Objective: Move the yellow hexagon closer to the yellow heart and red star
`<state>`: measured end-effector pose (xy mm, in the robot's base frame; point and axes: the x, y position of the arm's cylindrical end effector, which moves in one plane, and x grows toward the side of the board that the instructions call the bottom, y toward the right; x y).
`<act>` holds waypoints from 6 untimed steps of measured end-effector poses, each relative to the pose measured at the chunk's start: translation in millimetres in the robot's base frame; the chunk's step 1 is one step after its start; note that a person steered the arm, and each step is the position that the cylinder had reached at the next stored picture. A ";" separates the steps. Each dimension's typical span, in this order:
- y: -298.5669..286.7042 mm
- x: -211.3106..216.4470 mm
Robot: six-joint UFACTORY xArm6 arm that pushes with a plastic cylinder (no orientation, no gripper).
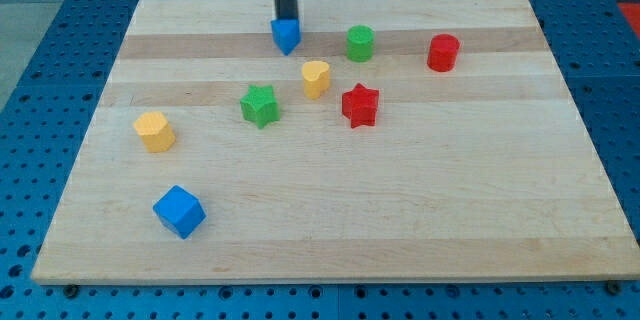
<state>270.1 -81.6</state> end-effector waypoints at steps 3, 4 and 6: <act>-80.4 76.1; -106.2 113.8; -189.3 180.2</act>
<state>450.3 -270.9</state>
